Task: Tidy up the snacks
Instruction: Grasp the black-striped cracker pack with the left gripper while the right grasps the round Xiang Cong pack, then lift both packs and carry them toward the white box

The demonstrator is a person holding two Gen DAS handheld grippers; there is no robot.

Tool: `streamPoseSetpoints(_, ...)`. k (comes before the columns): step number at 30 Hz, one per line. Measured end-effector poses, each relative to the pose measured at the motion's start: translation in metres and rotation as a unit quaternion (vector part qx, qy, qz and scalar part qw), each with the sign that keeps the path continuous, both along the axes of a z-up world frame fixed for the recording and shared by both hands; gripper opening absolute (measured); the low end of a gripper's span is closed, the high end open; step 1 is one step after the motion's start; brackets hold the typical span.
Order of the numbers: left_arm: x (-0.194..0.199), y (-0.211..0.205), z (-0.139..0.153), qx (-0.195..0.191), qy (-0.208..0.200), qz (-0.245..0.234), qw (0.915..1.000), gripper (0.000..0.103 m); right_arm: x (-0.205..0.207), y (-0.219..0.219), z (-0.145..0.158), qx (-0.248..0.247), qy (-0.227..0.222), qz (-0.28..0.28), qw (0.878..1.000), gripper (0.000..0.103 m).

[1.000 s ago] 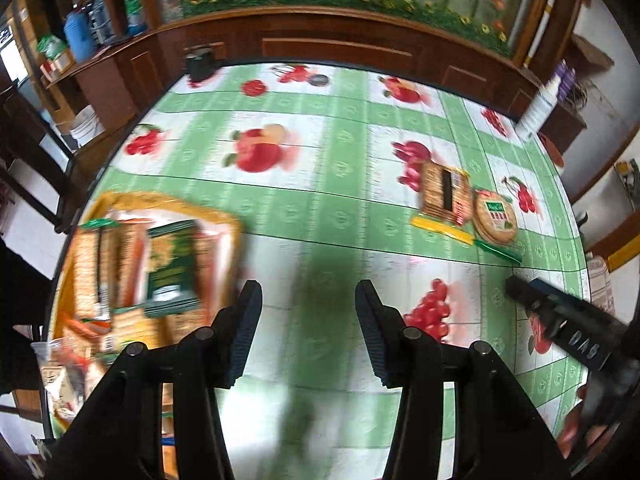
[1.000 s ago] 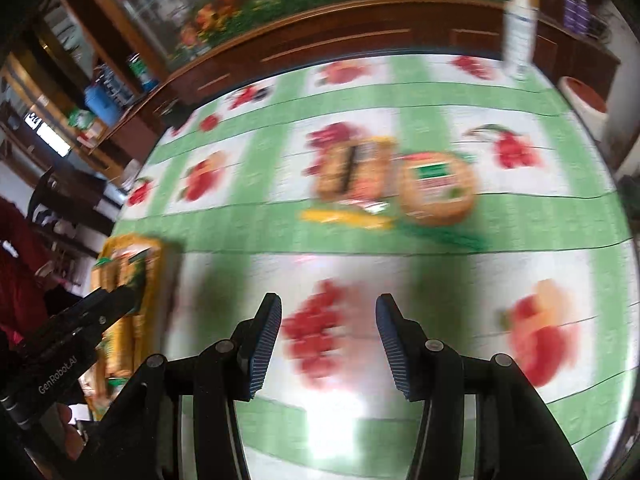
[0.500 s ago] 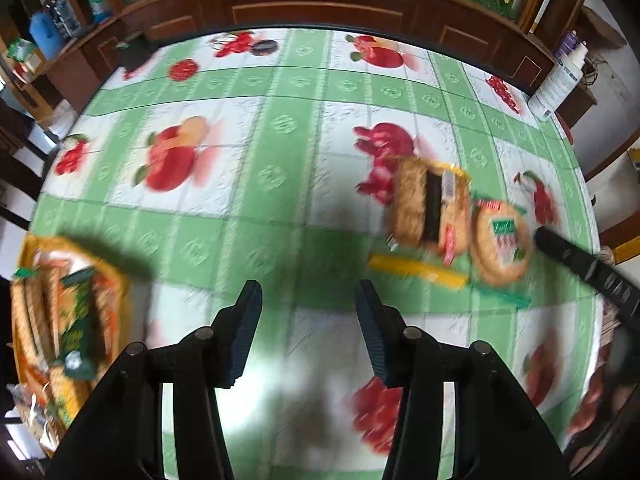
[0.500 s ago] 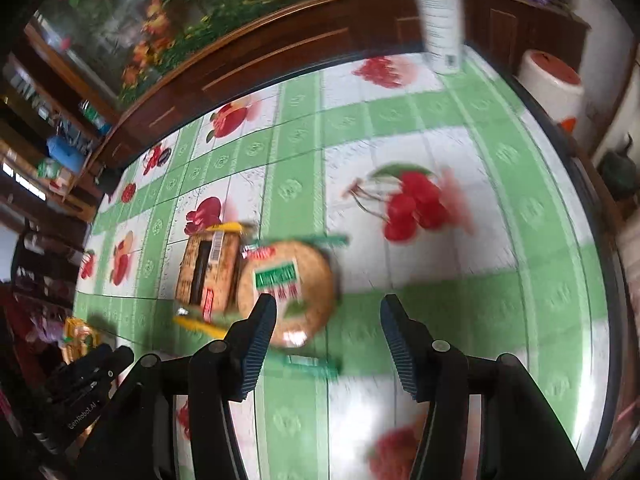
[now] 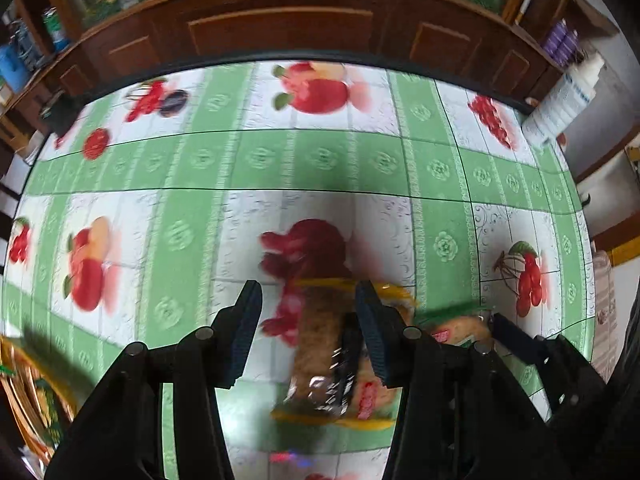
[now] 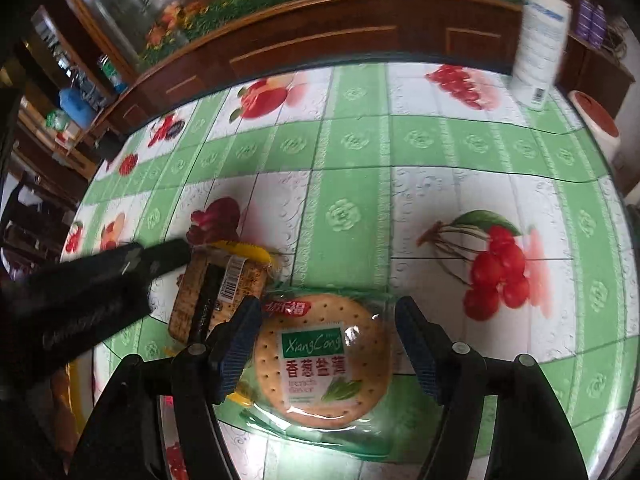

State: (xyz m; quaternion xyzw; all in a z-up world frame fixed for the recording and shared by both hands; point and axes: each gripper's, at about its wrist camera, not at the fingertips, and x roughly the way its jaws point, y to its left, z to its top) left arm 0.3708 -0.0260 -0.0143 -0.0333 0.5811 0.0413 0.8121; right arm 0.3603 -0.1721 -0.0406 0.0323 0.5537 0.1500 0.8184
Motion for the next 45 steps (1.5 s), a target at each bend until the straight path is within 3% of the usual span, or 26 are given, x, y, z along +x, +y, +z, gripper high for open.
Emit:
streamPoseSetpoints(3, 0.004, -0.009, -0.009, 0.011, 0.016, -0.022, 0.9996, 0.048, -0.002, -0.002, -0.003, 0.011, 0.008, 0.004, 1.0, 0.074)
streamPoseSetpoints(5, 0.001, -0.009, -0.01, 0.013, 0.017, -0.025, 0.9995, 0.054, -0.004, -0.006, -0.004, 0.016, 0.018, 0.011, 1.0, 0.074)
streamPoseSetpoints(11, -0.013, -0.002, -0.012, -0.016, 0.04, -0.031, 0.9986, 0.057, -0.013, -0.011, -0.004, 0.057, 0.062, 0.032, 0.996, 0.079)
streamPoseSetpoints(14, -0.024, 0.001, -0.013, -0.007, 0.047, -0.032, 0.9984, 0.066, -0.02, -0.007, -0.004, 0.071, 0.078, 0.041, 0.994, 0.082)
streamPoseSetpoints(21, -0.062, 0.026, -0.027, -0.079, 0.101, -0.021, 0.9915, 0.086, -0.069, 0.028, -0.005, -0.011, 0.069, 0.158, 0.985, 0.083)
streamPoseSetpoints(27, -0.098, 0.031, -0.031, -0.094, 0.124, -0.041, 0.987, 0.087, -0.121, 0.029, -0.008, -0.049, 0.063, 0.219, 0.972, 0.089)
streamPoseSetpoints(30, -0.117, 0.02, -0.033, -0.08, 0.128, -0.064, 0.9865, 0.087, -0.14, 0.028, -0.009, -0.077, 0.039, 0.219, 0.972, 0.09)
streamPoseSetpoints(32, -0.127, 0.011, -0.035, -0.045, 0.121, -0.08, 0.9884, 0.088, -0.144, 0.027, -0.01, -0.069, 0.03, 0.205, 0.976, 0.092)
streamPoseSetpoints(34, -0.137, 0.005, -0.035, -0.037, 0.119, -0.087, 0.9884, 0.088, -0.146, 0.03, -0.012, -0.075, 0.024, 0.203, 0.976, 0.094)
streamPoseSetpoints(38, -0.146, 0.002, -0.035, -0.052, 0.117, -0.079, 0.9886, 0.088, -0.158, 0.041, -0.017, -0.107, 0.001, 0.217, 0.97, 0.093)
streamPoseSetpoints(43, -0.159, 0.018, -0.031, -0.082, 0.118, -0.081, 0.9863, 0.088, -0.169, 0.033, -0.011, -0.094, 0.012, 0.182, 0.979, 0.08)
streamPoseSetpoints(45, -0.167, 0.015, -0.027, -0.063, 0.104, -0.1, 0.9875, 0.088, -0.182, 0.024, -0.012, -0.093, 0.02, 0.172, 0.98, 0.08)
